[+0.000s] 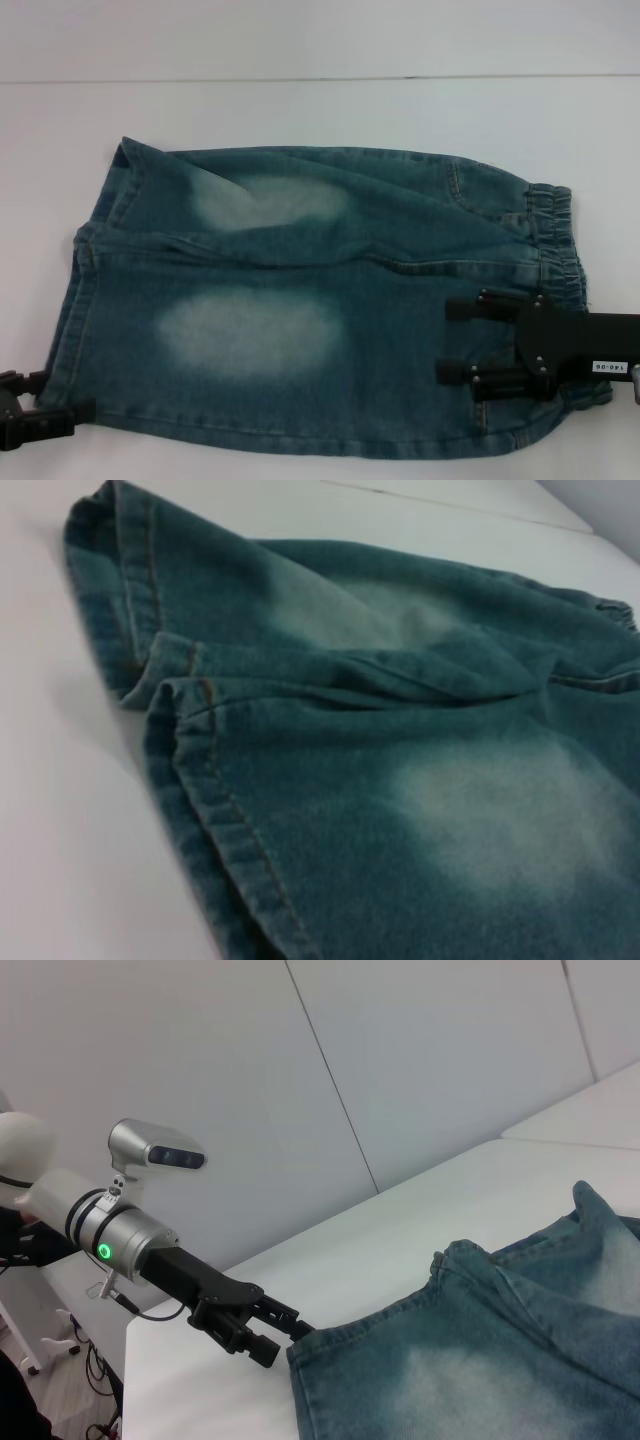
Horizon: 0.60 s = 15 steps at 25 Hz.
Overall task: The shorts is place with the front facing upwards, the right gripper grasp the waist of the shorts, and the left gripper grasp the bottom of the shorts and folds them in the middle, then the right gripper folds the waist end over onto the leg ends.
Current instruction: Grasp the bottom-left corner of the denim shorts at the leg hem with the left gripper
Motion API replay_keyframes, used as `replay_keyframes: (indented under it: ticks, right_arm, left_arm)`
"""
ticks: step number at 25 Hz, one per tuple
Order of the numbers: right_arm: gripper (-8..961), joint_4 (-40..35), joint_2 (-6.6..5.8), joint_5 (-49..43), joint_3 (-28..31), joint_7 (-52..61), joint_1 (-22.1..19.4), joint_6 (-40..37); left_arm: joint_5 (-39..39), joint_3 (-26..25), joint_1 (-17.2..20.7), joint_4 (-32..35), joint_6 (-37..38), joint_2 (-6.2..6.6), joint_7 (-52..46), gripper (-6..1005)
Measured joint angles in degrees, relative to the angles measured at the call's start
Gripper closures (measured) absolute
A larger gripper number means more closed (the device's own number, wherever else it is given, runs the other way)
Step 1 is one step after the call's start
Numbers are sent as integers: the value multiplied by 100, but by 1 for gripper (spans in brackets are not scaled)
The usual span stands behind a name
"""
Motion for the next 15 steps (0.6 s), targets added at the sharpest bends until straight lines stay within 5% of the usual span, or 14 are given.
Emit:
replay_keyframes:
  ticks: [15]
  right_arm:
    - [9,-32,0,0,8,0,7,-15]
  left_arm:
    - [82,56,-85,-24,14,8,-9,83]
